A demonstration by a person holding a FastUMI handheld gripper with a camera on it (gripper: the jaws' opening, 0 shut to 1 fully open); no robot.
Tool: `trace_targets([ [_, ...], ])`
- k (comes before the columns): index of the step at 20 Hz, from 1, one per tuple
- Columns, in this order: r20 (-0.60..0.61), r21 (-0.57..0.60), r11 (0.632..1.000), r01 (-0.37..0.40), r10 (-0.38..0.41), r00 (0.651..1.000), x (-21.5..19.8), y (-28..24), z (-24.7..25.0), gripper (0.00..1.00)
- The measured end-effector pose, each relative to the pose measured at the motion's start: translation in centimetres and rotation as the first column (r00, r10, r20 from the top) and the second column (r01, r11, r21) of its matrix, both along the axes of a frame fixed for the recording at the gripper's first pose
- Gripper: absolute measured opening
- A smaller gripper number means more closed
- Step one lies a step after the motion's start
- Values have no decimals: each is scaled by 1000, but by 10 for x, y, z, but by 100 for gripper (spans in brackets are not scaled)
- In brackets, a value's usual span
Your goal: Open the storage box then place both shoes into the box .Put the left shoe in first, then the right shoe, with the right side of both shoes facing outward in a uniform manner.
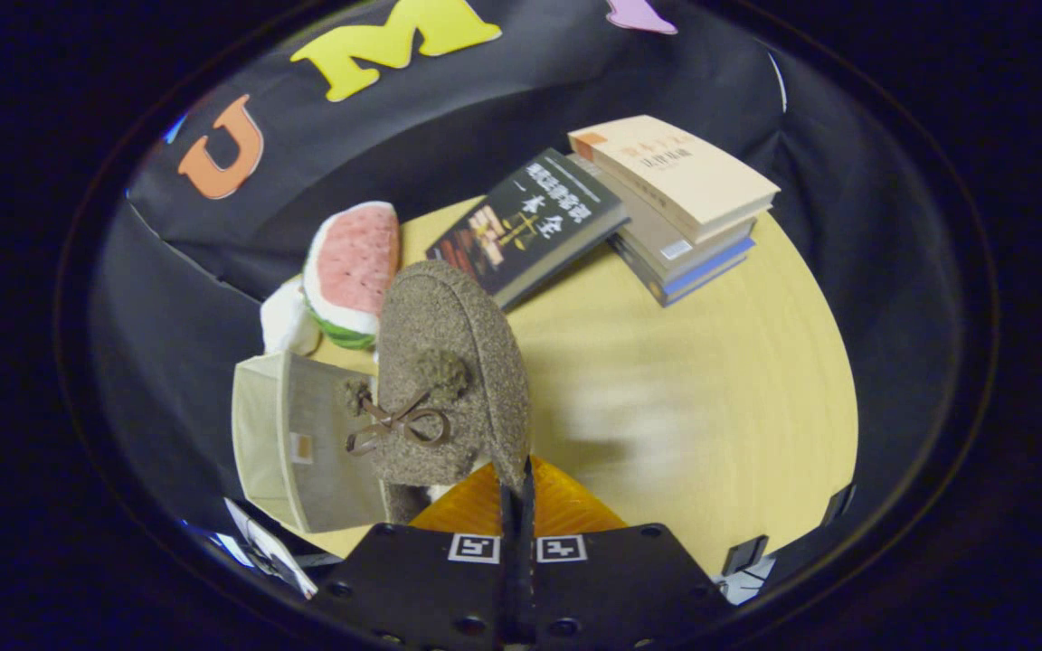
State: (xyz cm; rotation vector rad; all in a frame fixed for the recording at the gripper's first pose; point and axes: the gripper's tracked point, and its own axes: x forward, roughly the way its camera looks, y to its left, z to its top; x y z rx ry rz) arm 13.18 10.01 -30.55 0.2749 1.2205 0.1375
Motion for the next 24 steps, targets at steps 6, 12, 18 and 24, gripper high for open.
trace_targets([
  [6,-39,89,995,-43,47,998,-20,122,40,0],
  [12,-91,96,991,-96,104,990,-43,233,30,0],
  [18,-144,-40,997,-71,65,987,-53,288,-21,0],
  [24,-147,-190,981,-25,-3,989,-45,285,-60,0],
])
